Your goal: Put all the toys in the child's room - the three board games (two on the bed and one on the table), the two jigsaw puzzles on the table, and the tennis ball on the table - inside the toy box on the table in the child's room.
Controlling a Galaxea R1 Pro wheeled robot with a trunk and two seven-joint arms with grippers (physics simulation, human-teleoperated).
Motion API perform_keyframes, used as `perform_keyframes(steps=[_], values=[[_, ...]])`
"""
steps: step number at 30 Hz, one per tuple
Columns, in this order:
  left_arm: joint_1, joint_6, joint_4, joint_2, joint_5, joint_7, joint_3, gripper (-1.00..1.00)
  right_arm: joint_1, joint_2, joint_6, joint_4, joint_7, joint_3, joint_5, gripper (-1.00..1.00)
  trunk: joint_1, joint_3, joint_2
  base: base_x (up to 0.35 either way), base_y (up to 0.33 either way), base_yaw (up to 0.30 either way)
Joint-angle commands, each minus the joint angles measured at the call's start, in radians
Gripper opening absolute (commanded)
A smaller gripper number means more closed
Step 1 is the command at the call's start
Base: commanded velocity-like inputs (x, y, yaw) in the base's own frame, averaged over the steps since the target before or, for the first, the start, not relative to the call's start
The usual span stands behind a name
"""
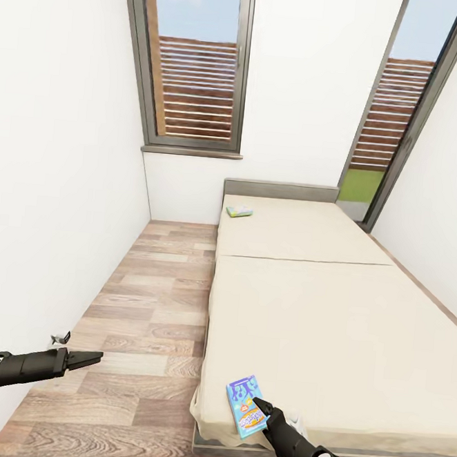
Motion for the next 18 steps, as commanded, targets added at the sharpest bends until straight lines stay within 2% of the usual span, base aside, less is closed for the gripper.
perform_keyframes(steps=[1,5,6,16,18], values=[[-0.001,0.01,0.0,0.0,-0.001,-0.004,0.0,1.0,-0.002,0.002,0.002,-0.001,0.003,-0.008,-0.019,1.0,0.0,-0.001,0.0,0.0,0.0,0.0],[-0.001,0.01,0.0,0.0,-0.002,-0.004,0.0,1.0,-0.002,0.002,0.003,-0.001,0.002,-0.008,-0.02,1.0,0.0,-0.001,0.0,0.0,0.0,0.0],[-0.001,0.01,0.0,0.0,-0.002,-0.004,0.0,1.0,-0.002,0.002,0.003,-0.001,0.002,-0.008,-0.02,-1.0,0.0,-0.001,0.0,0.0,0.0,0.0],[-0.001,0.01,0.0,0.0,-0.002,-0.005,0.0,1.0,-0.002,0.001,0.004,0.002,0.004,-0.008,-0.021,-1.0,0.0,-0.001,0.0,0.0,0.0,0.0],[-0.001,0.01,0.0,0.0,-0.002,-0.005,0.0,1.0,-0.002,0.001,0.004,0.002,0.005,-0.008,-0.021,-1.0,-0.008,0.006,0.014,0.0,0.0,0.0]])
